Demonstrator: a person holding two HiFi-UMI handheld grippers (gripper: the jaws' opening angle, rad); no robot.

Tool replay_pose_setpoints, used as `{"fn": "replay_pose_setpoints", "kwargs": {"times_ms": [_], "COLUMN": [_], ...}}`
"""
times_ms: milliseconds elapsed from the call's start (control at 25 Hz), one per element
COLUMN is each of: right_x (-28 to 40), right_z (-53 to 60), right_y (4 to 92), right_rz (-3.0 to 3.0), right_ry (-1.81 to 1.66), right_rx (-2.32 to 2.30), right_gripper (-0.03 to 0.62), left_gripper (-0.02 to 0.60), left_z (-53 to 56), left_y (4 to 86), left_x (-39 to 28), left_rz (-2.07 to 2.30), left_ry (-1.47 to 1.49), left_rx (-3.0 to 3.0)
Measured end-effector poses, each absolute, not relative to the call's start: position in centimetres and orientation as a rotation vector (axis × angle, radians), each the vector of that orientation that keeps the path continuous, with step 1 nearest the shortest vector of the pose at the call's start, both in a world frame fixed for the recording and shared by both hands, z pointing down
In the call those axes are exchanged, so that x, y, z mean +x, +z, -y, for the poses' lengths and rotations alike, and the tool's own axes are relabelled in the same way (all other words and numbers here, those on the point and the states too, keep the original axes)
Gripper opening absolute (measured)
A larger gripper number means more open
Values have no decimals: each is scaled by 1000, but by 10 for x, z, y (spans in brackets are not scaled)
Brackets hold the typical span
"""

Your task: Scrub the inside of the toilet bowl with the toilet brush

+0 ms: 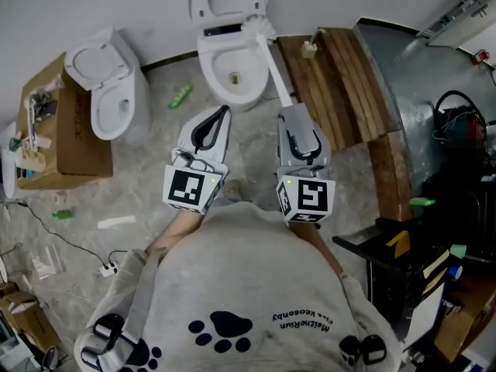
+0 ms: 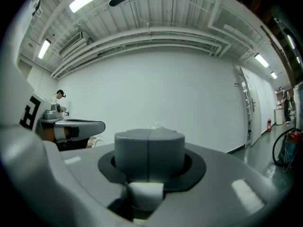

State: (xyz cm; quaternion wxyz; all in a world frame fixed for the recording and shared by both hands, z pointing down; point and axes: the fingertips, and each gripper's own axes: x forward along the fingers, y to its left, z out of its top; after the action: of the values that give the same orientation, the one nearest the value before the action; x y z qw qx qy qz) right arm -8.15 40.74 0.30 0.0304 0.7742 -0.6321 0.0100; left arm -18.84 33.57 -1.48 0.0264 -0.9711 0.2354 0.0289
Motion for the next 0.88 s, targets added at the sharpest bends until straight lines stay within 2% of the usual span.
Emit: {"fn": "replay_pose_setpoints", "kwargs": {"times_ms": [880], "right_x": [-73], "right_z": [-334], "right_y": [15], "right_rz": [1936], "right_ry": [59], "right_rx": [2337], "right_gripper": [152], "left_gripper": [-12], "left_z": [-270], "left_y": [5], "left_x": [-174], "left_rz": [-727], "left_ry": [94], "left_rx": [-3096]}}
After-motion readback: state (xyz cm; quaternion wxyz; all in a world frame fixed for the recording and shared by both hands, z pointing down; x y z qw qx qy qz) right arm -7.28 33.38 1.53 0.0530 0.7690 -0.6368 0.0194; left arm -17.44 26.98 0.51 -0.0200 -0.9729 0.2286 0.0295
